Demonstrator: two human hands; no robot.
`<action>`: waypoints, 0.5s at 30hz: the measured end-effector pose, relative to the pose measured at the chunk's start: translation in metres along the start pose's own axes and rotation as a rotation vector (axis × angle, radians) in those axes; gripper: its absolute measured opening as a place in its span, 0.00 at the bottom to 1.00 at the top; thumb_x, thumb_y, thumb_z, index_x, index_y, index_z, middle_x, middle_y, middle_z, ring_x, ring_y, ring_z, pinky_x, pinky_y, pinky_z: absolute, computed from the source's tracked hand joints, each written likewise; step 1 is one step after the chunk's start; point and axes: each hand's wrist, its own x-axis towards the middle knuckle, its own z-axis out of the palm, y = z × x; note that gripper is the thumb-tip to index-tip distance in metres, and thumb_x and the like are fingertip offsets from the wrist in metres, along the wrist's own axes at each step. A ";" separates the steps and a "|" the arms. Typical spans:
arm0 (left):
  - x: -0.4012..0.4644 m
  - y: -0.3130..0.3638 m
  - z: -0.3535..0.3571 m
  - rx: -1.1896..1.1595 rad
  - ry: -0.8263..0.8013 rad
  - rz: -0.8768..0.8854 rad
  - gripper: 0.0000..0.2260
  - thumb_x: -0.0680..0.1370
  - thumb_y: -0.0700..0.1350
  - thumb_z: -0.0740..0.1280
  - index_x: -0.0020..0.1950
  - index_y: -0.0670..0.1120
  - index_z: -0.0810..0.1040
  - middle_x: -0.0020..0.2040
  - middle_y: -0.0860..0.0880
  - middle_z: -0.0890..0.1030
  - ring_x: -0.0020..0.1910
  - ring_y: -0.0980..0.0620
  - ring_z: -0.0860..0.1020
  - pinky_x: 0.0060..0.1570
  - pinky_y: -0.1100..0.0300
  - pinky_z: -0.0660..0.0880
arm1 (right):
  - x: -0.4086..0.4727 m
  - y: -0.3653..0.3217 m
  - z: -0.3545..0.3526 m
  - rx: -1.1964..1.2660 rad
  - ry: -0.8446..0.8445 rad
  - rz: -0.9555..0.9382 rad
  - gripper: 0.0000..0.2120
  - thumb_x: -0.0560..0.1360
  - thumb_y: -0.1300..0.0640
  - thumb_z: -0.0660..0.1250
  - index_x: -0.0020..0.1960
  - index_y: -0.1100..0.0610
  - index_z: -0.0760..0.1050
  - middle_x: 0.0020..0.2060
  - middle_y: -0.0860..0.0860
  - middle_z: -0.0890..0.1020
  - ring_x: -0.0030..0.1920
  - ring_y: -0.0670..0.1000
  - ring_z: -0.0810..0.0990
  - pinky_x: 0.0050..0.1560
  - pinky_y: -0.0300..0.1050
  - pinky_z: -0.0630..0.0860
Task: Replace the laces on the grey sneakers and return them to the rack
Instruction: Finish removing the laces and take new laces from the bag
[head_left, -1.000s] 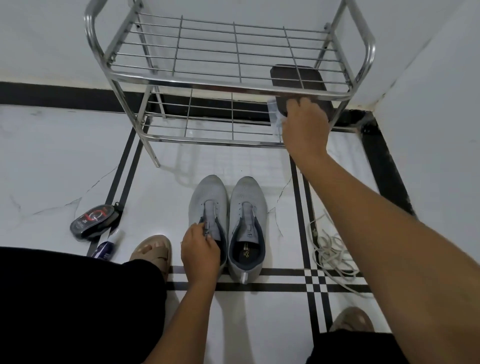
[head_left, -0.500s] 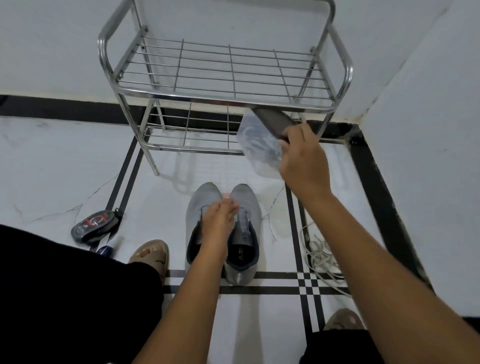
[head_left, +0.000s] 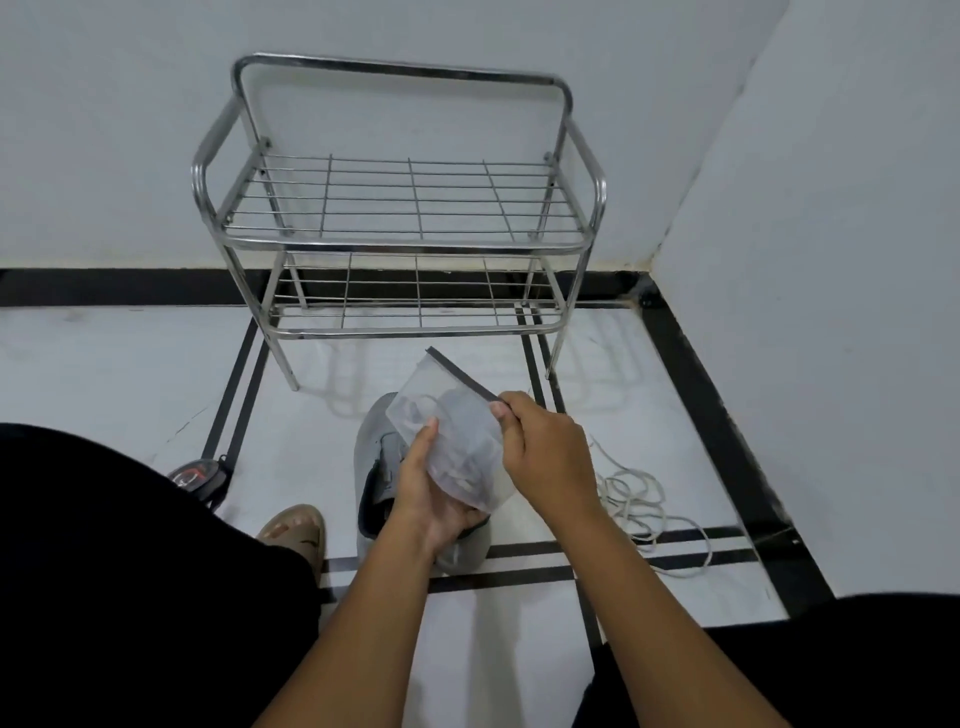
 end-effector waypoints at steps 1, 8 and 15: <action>-0.001 0.001 -0.002 0.001 -0.017 0.017 0.22 0.73 0.62 0.66 0.56 0.47 0.84 0.58 0.42 0.82 0.51 0.42 0.83 0.51 0.47 0.77 | 0.001 0.004 -0.002 0.035 0.067 0.061 0.11 0.82 0.54 0.57 0.52 0.55 0.78 0.35 0.54 0.81 0.36 0.57 0.79 0.34 0.47 0.72; -0.005 -0.007 -0.025 -0.059 -0.049 -0.079 0.31 0.70 0.62 0.70 0.68 0.46 0.75 0.62 0.42 0.77 0.61 0.39 0.75 0.66 0.39 0.65 | 0.030 0.070 -0.043 0.219 0.521 0.733 0.20 0.83 0.50 0.52 0.55 0.62 0.78 0.47 0.59 0.82 0.50 0.59 0.79 0.45 0.43 0.67; 0.011 -0.017 -0.045 -0.189 -0.007 -0.079 0.38 0.69 0.63 0.70 0.73 0.46 0.69 0.72 0.40 0.69 0.72 0.36 0.66 0.68 0.34 0.62 | -0.003 0.151 0.015 0.599 0.218 1.182 0.13 0.82 0.57 0.59 0.60 0.64 0.74 0.56 0.61 0.80 0.54 0.63 0.80 0.58 0.58 0.78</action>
